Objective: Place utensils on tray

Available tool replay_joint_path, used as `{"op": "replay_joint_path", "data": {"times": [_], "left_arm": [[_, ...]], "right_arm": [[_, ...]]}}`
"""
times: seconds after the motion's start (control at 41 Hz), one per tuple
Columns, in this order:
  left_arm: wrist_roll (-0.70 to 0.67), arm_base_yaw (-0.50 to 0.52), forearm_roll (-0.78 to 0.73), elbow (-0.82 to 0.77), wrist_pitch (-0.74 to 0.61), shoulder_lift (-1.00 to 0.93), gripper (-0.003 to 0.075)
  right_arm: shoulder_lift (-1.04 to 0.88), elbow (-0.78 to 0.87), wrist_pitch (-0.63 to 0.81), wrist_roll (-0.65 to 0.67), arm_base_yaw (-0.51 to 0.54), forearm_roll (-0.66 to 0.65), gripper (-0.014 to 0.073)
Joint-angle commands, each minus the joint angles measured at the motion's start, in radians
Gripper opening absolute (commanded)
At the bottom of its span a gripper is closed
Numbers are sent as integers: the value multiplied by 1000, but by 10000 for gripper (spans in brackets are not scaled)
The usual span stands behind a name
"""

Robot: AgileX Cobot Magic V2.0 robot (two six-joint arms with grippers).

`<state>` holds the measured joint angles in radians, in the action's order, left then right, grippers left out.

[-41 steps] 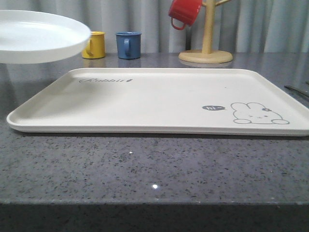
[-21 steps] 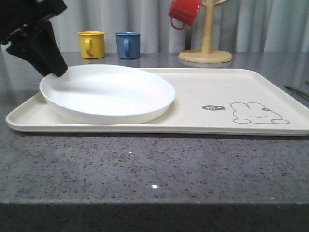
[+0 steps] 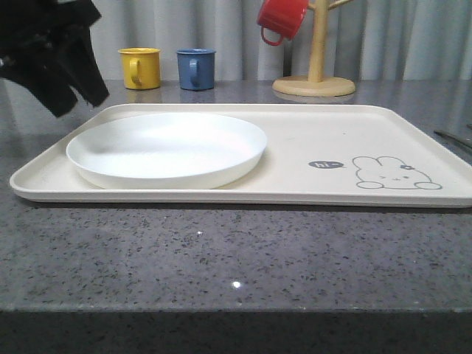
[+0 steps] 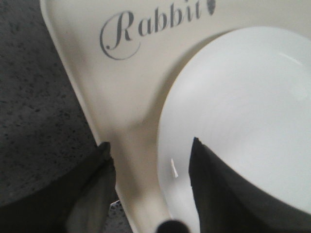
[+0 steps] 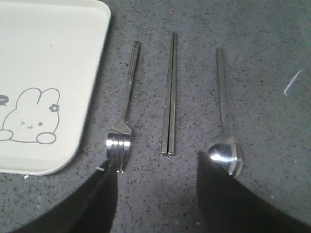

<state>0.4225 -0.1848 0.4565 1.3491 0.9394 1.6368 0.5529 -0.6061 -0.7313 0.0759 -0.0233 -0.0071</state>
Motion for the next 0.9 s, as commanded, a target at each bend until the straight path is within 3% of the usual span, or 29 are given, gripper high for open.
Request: {"op": "replay_joint_path", "data": {"times": [0.0,0.195,0.414,0.487,0.877], "left_arm": [[-9,-23,18,37,-14,-139,355],[-24,-212,-119,-3,11,-296,355],[-327,-463,-489,-128,0,-500,355],[-415,-517,-548,-182,-6,-583,355],[-459,-553,-554,-450,-129,-1062,355]], "right_arm": [[9,-34,64,-5,4,-15,402],[9,-34,64,-5,4,-15,402],[9,-34,64,-5,4,-15,402],[9,-34,64,-5,4,-15,402],[9,-34,64,-5,4,-15,402]]}}
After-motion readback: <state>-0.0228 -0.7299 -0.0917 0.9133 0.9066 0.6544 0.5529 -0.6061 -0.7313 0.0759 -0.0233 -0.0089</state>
